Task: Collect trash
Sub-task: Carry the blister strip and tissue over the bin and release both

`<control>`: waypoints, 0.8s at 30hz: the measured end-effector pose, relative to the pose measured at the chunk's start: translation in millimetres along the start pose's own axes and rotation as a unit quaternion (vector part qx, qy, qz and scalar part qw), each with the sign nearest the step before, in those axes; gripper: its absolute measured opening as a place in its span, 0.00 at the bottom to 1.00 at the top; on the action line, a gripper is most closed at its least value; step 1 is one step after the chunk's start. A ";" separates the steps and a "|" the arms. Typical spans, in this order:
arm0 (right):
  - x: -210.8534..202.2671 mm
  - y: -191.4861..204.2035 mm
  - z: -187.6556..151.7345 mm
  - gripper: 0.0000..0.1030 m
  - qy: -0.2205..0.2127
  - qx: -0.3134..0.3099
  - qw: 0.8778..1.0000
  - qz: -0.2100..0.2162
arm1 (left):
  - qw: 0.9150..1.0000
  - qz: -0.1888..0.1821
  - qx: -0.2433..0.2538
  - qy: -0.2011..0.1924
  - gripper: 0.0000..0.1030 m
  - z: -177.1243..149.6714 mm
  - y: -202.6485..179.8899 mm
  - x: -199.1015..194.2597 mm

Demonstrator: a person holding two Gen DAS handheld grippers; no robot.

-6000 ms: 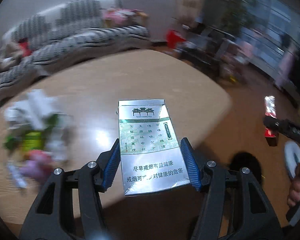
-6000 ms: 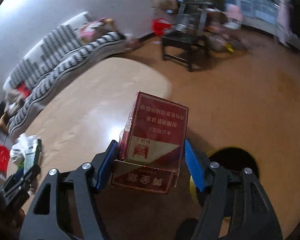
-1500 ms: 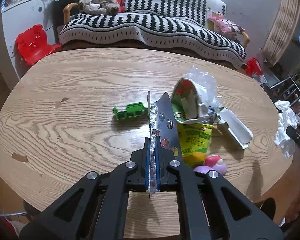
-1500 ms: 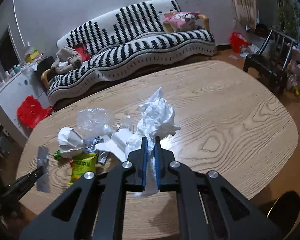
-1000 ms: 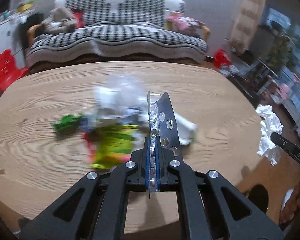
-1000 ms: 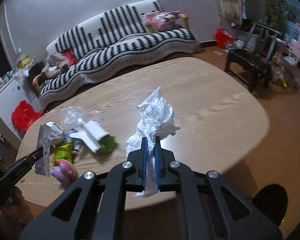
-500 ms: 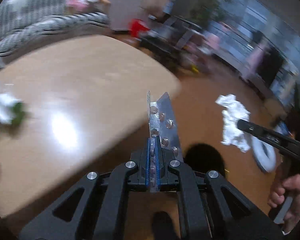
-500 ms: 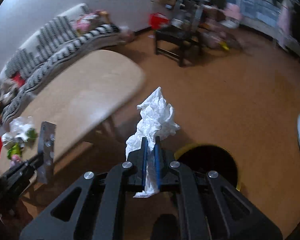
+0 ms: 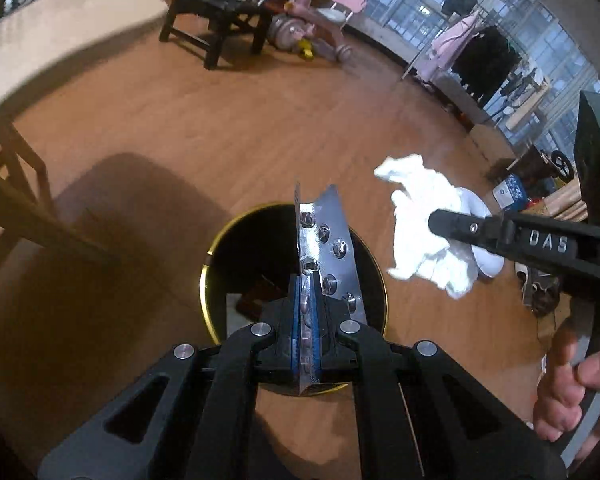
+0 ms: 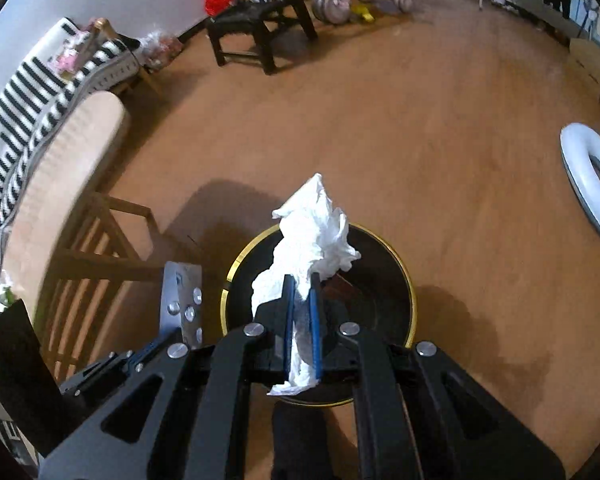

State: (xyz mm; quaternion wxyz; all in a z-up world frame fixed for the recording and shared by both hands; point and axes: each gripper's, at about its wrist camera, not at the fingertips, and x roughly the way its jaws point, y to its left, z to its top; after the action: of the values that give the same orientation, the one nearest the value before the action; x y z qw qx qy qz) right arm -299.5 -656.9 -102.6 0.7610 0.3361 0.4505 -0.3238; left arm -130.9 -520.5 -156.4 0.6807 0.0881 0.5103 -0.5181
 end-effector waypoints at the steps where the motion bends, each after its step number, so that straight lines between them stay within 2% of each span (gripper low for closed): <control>1: 6.7 -4.8 -1.2 0.08 0.009 0.003 1.000 -0.001 | 1.000 0.000 -0.002 0.004 0.04 2.0 1.0 7.4; 10: 29.8 -8.2 4.5 0.08 0.029 0.013 0.999 -0.030 | 0.999 0.012 0.014 0.039 0.06 -0.4 -0.4 48.7; 11: 31.7 -7.4 4.7 0.11 0.032 0.013 0.999 -0.031 | 0.999 0.013 0.013 0.040 0.06 -1.5 2.0 49.6; 12: 33.7 -7.1 4.5 0.14 0.036 0.012 0.999 -0.034 | 0.999 0.012 0.013 0.041 0.11 -0.3 2.6 50.7; 13: 34.7 -6.9 5.7 0.32 0.037 0.011 0.999 -0.036 | 0.999 0.010 0.012 0.043 0.18 0.6 4.4 51.5; 14: 36.4 -5.9 8.0 0.59 0.035 0.011 0.999 -0.041 | 0.999 0.011 0.011 0.041 0.43 0.0 6.7 47.8; 15: 35.7 -4.5 8.7 0.68 0.029 0.011 0.999 -0.044 | 0.999 0.016 0.008 0.033 0.70 0.3 7.7 44.3; 16: 33.6 -3.2 9.1 0.69 0.019 0.009 0.999 -0.045 | 1.000 0.021 0.006 0.014 0.75 1.3 8.9 38.6; 17: 32.6 -2.7 9.6 0.69 0.015 0.008 0.999 -0.051 | 1.000 0.025 0.007 -0.002 0.75 2.6 9.7 33.3; 20: 25.9 1.2 11.1 0.69 0.003 0.010 0.999 -0.040 | 1.000 0.029 0.004 -0.008 0.75 5.8 12.9 21.5; 24: -4.6 26.5 18.7 0.69 -0.060 -0.016 0.998 -0.032 | 0.997 0.056 0.014 -0.042 0.77 9.0 20.6 -22.1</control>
State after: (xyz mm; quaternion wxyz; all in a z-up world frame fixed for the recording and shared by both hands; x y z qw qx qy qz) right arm -271.4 -656.1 -85.7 0.7813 0.2893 0.4201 -0.3598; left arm -107.8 -503.5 -143.3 0.7284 0.1046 0.4679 -0.4894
